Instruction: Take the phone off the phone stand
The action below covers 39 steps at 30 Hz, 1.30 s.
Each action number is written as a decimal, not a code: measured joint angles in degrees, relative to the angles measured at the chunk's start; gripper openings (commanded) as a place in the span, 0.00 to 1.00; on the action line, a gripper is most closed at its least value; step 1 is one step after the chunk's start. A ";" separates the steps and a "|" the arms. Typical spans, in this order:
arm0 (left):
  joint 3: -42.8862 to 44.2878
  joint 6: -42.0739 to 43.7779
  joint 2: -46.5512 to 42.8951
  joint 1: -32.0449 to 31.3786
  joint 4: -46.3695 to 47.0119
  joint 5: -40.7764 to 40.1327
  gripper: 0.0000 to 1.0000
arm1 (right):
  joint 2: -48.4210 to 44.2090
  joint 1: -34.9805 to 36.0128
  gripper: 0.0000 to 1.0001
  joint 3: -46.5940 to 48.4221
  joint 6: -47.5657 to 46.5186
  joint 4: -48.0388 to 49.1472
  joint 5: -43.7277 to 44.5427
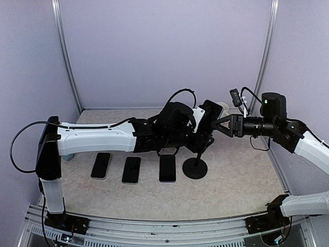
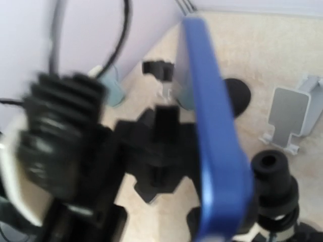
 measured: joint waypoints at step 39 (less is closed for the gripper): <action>-4.57 -0.90 -1.60 0.07 5.09 -0.39 0.25 | -2.62 -5.14 0.00 -9.49 5.79 12.37 -9.53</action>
